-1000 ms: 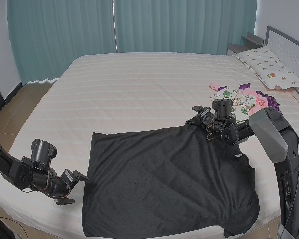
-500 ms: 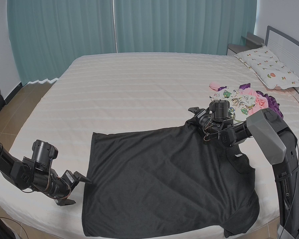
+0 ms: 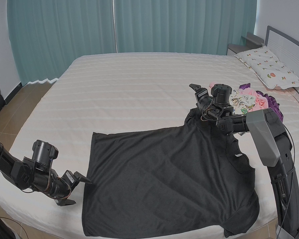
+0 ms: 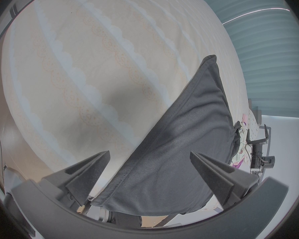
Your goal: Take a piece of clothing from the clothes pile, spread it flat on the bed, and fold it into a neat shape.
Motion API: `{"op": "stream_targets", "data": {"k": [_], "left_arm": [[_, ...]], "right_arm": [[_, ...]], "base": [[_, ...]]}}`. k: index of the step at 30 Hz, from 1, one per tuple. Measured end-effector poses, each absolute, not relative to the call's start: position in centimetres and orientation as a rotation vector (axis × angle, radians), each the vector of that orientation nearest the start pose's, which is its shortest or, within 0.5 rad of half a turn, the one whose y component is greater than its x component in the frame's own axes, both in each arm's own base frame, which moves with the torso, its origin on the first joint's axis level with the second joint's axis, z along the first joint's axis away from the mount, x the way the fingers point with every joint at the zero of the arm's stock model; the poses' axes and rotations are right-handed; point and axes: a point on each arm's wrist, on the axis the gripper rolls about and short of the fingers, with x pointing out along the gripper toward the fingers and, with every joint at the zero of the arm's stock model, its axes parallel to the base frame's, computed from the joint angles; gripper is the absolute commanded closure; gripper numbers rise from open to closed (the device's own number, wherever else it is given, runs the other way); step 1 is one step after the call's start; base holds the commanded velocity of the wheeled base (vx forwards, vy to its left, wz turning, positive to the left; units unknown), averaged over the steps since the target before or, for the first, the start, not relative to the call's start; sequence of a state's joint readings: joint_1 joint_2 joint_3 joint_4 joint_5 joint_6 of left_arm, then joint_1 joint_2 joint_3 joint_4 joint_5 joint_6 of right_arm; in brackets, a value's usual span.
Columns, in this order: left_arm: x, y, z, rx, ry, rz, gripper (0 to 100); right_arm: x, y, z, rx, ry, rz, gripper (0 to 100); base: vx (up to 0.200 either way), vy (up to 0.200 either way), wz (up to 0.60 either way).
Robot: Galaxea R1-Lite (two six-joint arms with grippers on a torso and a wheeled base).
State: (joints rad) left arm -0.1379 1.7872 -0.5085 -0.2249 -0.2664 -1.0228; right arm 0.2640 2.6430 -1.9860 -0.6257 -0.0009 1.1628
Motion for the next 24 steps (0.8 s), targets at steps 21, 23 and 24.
{"op": "stream_targets", "data": {"k": [21, 23, 24], "left_arm": [[23.3, -3.8, 6.1, -0.976, 1.147, 0.205, 0], [23.3, -3.9, 6.1, -0.976, 1.145, 0.204, 0], [23.3, -3.9, 6.2, -0.975, 1.145, 0.202, 0]], "right_arm": [[49.6, 13.0, 6.2, 1.009, 0.327, 0.081, 0], [48.4, 12.6, 6.4, 0.994, 0.34, 0.07, 0], [47.8, 12.4, 6.4, 0.986, 0.345, 0.068, 0]], "base": [[0.0, 0.0, 0.0], [-0.1, 0.0, 0.0], [-0.2, 0.0, 0.0]]}}
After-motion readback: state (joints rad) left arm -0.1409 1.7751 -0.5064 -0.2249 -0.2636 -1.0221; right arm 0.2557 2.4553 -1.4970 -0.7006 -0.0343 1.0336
